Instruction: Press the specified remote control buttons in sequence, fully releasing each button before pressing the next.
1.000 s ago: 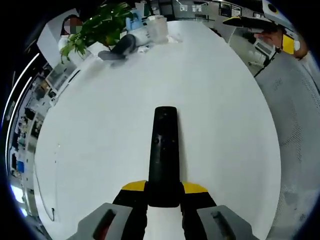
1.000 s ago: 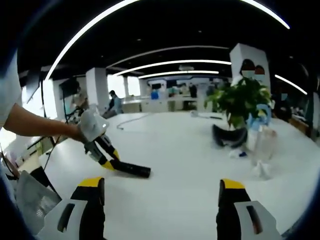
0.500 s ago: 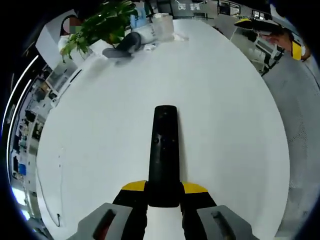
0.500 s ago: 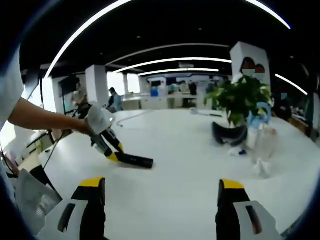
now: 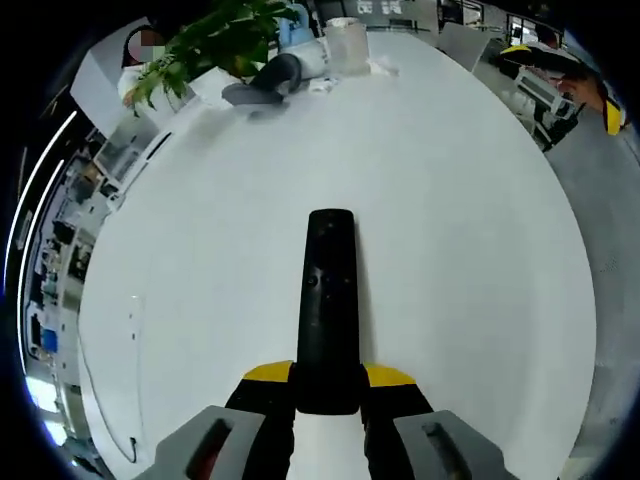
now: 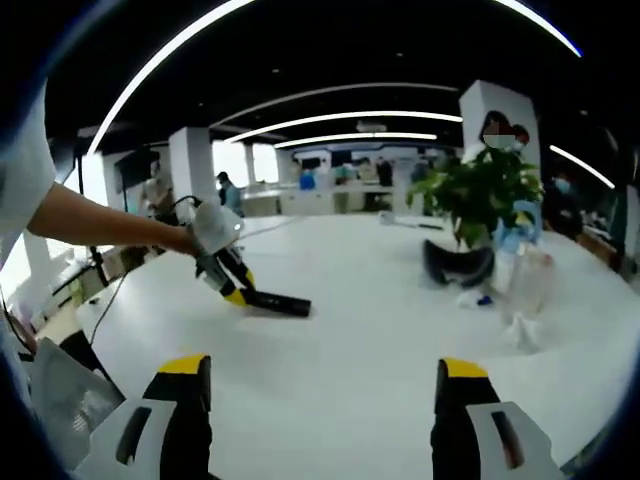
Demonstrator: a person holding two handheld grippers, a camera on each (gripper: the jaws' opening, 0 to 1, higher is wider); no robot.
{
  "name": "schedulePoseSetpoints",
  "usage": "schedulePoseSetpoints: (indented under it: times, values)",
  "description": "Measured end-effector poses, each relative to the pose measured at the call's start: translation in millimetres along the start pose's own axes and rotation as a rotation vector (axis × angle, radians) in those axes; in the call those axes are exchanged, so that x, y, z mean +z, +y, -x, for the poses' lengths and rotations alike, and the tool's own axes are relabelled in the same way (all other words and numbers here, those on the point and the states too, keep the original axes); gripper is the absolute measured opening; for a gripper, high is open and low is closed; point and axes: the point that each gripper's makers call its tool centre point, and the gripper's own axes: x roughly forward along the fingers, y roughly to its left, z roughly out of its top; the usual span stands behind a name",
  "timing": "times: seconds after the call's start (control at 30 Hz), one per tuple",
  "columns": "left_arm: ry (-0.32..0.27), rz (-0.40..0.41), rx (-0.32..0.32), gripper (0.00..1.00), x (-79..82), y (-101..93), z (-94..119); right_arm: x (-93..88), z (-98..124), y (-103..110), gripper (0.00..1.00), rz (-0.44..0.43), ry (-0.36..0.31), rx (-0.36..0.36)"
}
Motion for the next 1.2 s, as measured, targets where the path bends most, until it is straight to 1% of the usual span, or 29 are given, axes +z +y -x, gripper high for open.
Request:
schedulePoseSetpoints:
  times: [0.27, 0.53, 0.6, 0.63, 0.77, 0.83, 0.87, 0.9, 1.1, 1.17, 1.2]
  values:
    - [0.026, -0.029, 0.006, 0.24, 0.4, 16.7, -5, -1.2, 0, -1, 0.92, 0.008, 0.007, -0.008]
    - [0.043, -0.042, 0.005, 0.24, 1.8, 25.5, -12, -3.9, -2, -2, 0.91, 0.004, 0.022, -0.013]
    - [0.055, -0.052, 0.012, 0.24, 0.4, 26.9, -14, -4.5, -2, -2, 0.91, 0.004, 0.025, -0.013]
    - [0.070, -0.061, 0.016, 0.24, -1.8, 27.6, -17, -4.7, -2, -2, 0.91, 0.004, 0.025, -0.013]
    - [0.067, -0.049, 0.004, 0.24, -1.0, 25.9, -20, -5.7, -2, -3, 0.91, 0.001, 0.030, -0.016]
    - [0.077, -0.047, 0.001, 0.24, -2.8, 24.7, -24, -5.8, -2, -3, 0.91, 0.000, 0.030, -0.016]
    - [0.086, -0.050, -0.006, 0.24, -4.2, 23.3, -23, -6.0, -2, -3, 0.91, 0.002, 0.032, -0.016]
    - [0.079, -0.048, 0.002, 0.24, -2.5, 25.4, -23, -6.3, -2, -3, 0.91, 0.003, 0.034, -0.016]
    - [0.079, -0.031, -0.012, 0.24, -3.4, 24.7, -23, -6.9, -2, -2, 0.91, 0.002, 0.038, -0.013]
    - [0.073, 0.020, -0.001, 0.25, -4.7, 25.8, -22, -7.4, -2, -1, 0.90, 0.001, 0.042, -0.007]
    - [0.069, 0.028, 0.013, 0.26, -4.6, 27.5, -22, -8.3, -3, 0, 0.90, 0.000, 0.047, -0.004]
